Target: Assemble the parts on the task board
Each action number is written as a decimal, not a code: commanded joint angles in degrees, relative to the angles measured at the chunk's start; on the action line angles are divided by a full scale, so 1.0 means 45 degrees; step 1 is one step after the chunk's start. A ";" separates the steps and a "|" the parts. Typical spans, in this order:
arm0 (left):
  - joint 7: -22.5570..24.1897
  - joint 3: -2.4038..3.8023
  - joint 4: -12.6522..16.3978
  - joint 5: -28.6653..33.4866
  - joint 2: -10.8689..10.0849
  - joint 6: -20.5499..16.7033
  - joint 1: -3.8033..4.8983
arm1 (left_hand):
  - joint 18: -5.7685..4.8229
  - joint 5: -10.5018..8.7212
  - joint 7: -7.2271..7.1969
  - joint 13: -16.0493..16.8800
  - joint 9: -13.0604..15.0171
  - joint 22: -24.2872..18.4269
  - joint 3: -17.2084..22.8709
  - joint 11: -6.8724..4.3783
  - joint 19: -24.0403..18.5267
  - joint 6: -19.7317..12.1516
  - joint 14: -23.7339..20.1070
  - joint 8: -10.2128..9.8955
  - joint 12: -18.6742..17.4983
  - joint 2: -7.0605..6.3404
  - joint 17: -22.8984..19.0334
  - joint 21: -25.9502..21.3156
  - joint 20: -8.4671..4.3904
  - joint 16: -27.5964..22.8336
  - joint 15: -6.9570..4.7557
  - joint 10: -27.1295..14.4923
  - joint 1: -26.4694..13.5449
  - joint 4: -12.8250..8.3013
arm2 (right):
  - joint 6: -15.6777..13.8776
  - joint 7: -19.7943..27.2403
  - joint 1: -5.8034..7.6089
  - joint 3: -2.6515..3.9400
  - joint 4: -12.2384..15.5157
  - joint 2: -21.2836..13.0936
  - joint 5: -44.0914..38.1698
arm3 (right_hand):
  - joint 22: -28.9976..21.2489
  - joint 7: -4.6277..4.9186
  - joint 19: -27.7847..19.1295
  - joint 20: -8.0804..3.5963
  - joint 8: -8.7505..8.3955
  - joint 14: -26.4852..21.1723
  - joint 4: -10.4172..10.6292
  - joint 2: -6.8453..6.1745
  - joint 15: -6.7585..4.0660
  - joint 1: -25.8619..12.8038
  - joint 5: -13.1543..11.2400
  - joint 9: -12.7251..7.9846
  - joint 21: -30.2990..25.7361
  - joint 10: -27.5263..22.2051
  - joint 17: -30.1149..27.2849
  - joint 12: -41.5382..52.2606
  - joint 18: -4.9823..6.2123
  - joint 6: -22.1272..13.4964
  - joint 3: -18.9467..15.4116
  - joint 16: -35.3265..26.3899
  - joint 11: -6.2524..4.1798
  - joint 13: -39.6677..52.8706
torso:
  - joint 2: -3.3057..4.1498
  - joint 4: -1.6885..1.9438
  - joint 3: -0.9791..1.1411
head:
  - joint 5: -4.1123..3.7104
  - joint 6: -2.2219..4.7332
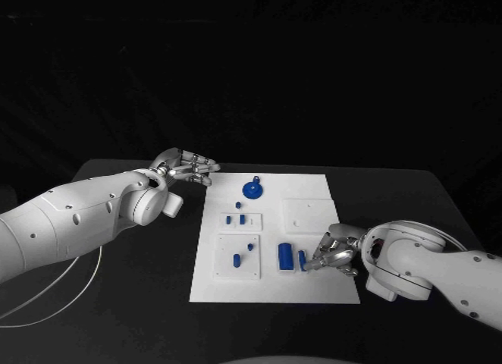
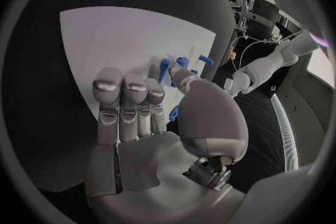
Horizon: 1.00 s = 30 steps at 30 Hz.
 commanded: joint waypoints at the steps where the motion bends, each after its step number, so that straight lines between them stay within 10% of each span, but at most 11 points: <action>1: 0.0058 0.0009 0.0024 0.0001 0.0008 0.0074 -0.0005 | -0.0240 0.0042 -0.0031 0.0016 0.0008 -0.0005 0.0000 0.0005 -0.0040 -0.0041 -0.0065 0.0008 0.0050 -0.0011 0.0007 0.0027 0.0050 0.0043 -0.0022 -0.0060 0.0042 -0.0067 | 0.0146 0.0036 -0.0030 0.0003 -0.0049 0.0102 -0.0255 | -0.0013 -0.0015 0.0717 -0.0024 0.0067 0.0001 -0.0077 0.0115 -0.0044 -0.0031 -0.0030 0.0039 0.0061 0.0109 -0.0025 0.0094 -0.0155 0.0079 -0.0008 0.0022 0.0004 -0.0009 | 0.0005 0.0003 0.0008 | 0.0003 -0.0019; 30: 0.0028 0.0007 0.0033 -0.0006 -0.0014 0.0059 -0.0006 | -0.0241 0.0030 -0.0032 0.0016 0.0009 0.0001 -0.0021 0.0008 -0.0046 -0.0035 -0.0069 0.0010 0.0049 -0.0008 0.0005 0.0027 0.0051 0.0046 -0.0020 -0.0063 0.0039 -0.0071 | -0.0325 -0.0071 -0.0113 0.0000 -0.1077 0.0742 -0.0701 | -0.0025 -0.0059 0.0719 -0.0094 0.0063 -0.0012 -0.0043 0.0091 -0.0088 -0.0158 -0.0073 0.0149 0.0102 0.0181 -0.0049 0.0109 -0.0230 0.0165 0.0468 0.0052 -0.0032 -0.0003 | -0.0003 -0.0002 0.0006 | -0.0049 -0.0110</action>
